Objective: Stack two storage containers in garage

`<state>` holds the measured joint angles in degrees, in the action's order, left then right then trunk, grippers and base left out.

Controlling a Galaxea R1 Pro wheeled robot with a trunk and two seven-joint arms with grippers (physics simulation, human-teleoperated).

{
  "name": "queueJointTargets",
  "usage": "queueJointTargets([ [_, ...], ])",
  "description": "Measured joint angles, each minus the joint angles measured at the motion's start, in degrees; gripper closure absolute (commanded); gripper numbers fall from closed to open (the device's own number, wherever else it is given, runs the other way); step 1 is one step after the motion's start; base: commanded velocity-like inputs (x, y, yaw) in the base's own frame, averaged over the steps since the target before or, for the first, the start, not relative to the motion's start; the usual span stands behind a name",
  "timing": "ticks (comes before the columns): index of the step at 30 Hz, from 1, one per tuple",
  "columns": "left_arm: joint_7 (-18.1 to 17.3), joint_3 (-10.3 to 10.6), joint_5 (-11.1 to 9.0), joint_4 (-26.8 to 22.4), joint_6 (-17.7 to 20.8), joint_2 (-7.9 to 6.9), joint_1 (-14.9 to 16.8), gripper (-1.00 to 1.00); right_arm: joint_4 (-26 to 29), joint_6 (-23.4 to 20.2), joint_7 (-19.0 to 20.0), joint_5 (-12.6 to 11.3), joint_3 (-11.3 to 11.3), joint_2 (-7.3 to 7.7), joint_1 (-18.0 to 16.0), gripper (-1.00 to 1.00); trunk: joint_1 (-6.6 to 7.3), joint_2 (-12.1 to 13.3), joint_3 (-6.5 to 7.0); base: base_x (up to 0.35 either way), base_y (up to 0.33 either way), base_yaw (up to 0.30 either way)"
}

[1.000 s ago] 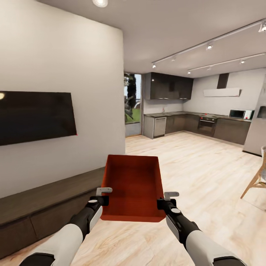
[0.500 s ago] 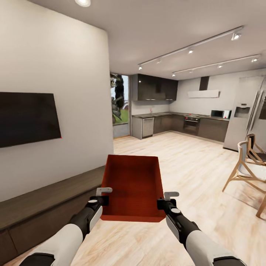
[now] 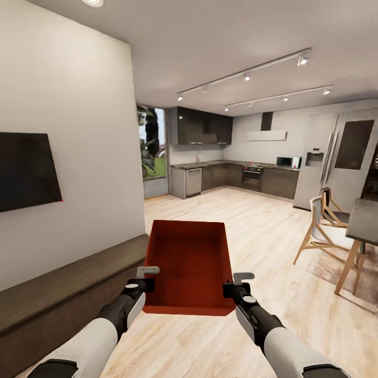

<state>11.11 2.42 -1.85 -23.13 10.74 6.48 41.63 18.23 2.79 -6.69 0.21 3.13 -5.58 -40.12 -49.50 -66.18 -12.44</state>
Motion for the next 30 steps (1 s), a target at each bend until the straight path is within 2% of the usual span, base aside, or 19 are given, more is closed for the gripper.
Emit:
queueJointTargets([
  [30, -0.03, 0.15, -0.15, 0.0, 0.04, -0.12, 0.0, 1.0, -0.02, 0.02, -0.03, 0.21, -0.14, -0.11, 0.0, 1.0, 0.0, 0.0, 0.95, 0.0, 0.0, -0.23],
])
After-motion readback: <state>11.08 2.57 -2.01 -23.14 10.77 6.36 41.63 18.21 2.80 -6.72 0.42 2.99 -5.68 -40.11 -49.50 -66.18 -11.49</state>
